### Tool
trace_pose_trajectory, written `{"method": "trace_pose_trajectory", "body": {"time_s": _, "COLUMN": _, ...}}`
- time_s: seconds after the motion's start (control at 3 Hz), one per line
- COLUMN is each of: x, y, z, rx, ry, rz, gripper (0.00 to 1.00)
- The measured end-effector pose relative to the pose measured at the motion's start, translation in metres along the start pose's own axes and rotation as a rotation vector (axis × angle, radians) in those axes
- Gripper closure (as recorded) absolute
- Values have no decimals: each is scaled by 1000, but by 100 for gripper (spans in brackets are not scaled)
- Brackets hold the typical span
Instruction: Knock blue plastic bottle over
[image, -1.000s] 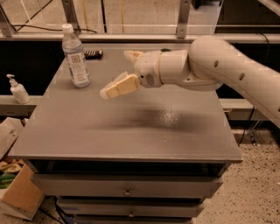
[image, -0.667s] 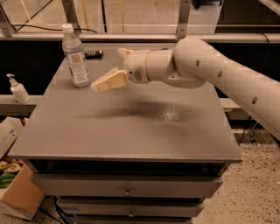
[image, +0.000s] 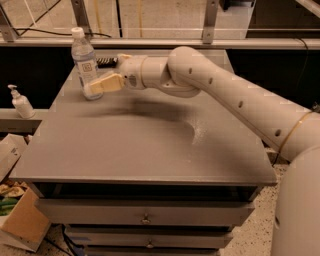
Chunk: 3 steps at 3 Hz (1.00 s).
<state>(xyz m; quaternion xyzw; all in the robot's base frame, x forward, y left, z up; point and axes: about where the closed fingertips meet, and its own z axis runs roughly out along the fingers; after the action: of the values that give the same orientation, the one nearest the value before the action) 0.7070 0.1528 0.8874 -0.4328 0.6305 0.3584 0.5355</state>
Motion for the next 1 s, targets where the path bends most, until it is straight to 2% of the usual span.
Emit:
{"method": "trace_pose_trajectory", "body": {"time_s": 0.33, "x": -8, "y": -8, "z": 40, "rx": -21, "ry": -33, "rz": 13, "gripper": 0}}
{"method": "trace_pose_trajectory", "body": {"time_s": 0.67, "x": -18, "y": -7, "z": 64, "rx": -47, "ry": -61, "rz": 25, "gripper": 18}}
{"method": "trace_pose_trajectory", "body": {"time_s": 1.0, "x": -23, "y": -5, "z": 63, "rx": -49, "ry": -58, "rz": 41, "gripper": 41}}
